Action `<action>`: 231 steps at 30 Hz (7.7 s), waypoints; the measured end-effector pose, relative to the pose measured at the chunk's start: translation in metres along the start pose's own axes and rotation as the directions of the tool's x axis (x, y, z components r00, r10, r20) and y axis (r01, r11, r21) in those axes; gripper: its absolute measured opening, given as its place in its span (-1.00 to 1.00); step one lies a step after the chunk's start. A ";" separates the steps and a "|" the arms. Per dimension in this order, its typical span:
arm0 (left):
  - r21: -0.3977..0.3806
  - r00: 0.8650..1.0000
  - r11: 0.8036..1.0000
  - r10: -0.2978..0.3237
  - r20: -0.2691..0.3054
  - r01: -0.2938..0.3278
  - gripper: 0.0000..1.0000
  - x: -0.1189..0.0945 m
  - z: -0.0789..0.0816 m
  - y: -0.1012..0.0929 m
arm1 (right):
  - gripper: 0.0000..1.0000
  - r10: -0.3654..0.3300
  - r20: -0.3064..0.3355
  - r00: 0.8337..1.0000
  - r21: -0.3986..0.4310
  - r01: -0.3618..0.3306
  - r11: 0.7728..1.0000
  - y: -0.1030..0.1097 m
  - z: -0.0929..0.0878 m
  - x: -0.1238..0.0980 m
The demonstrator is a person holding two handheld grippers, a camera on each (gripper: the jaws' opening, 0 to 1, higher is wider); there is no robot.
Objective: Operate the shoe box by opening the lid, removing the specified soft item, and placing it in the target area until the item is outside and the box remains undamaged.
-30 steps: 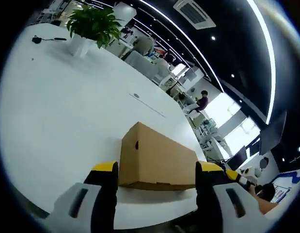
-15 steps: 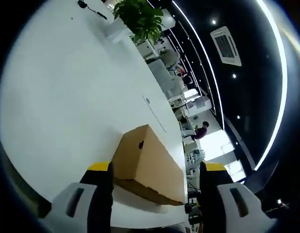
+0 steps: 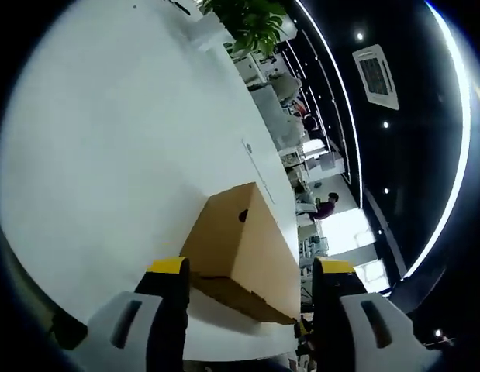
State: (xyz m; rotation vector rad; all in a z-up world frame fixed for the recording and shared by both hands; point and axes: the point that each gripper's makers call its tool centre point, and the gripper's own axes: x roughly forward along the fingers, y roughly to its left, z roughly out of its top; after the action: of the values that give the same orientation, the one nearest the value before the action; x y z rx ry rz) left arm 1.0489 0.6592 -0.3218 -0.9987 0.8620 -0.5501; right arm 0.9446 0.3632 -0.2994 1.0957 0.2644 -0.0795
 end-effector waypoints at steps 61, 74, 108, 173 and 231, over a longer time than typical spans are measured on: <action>-0.074 0.998 0.997 0.003 -0.066 -0.007 0.12 0.037 -0.042 0.021 | -0.42 0.032 -0.038 0.999 0.496 -0.008 0.868 -0.032 -0.070 0.023; -0.187 0.999 0.982 -0.024 -0.029 0.018 -0.19 0.035 -0.039 0.030 | -0.44 0.024 -0.034 0.999 0.484 -0.005 0.875 -0.026 -0.071 0.023; -0.209 0.999 0.978 -0.029 -0.038 0.021 -0.40 0.025 -0.040 0.004 | -0.46 0.043 -0.054 0.998 0.522 -0.008 0.853 -0.014 -0.065 0.020; 0.540 0.996 0.838 -0.049 -0.068 0.078 -0.42 0.010 -0.020 -0.029 | -0.59 0.272 0.065 0.960 0.415 -0.274 0.868 0.043 -0.015 0.020; 0.893 0.977 0.395 0.080 0.200 -0.215 -0.84 0.037 0.049 -0.053 | -0.83 0.209 0.153 0.966 0.360 -0.251 0.898 0.082 0.004 0.019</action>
State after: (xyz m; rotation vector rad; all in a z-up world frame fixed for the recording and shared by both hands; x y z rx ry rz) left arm 1.1091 0.6315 -0.2753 0.0982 0.3814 -0.6754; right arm 0.9797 0.3982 -0.2316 1.4952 0.0144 0.0229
